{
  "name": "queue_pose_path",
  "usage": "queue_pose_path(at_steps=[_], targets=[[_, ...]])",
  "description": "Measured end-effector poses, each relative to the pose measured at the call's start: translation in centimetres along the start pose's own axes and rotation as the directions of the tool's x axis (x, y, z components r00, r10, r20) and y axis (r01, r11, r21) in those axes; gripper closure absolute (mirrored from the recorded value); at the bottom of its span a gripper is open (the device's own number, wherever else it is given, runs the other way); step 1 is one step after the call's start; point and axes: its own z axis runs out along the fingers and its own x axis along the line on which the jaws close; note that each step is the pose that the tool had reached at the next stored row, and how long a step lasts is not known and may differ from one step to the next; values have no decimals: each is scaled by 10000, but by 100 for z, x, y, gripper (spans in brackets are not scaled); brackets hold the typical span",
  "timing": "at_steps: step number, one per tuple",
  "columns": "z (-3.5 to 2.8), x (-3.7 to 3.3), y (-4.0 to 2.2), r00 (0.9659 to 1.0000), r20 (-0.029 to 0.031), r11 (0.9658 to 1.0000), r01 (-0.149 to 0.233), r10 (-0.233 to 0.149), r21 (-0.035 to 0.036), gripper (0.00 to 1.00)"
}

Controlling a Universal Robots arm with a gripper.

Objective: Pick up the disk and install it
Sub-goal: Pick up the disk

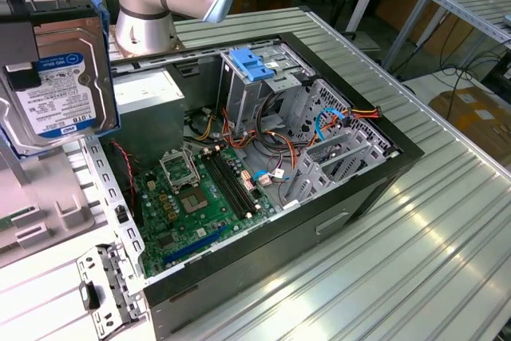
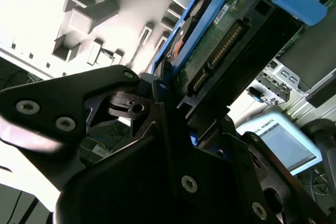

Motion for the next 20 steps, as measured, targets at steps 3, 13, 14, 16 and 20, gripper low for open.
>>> queue_pose_path(at_steps=[3,13,14,16,20], targets=[[-1,2,-25,10000,0,10000,0,0,0,63],[-4,11,-117,10000,0,10000,1,-1,0,63],[-5,11,-123,10000,0,10000,0,0,0,63],[-5,12,-134,10000,0,10000,1,-1,0,63],[-7,16,-173,10000,0,10000,0,0,0,63]])
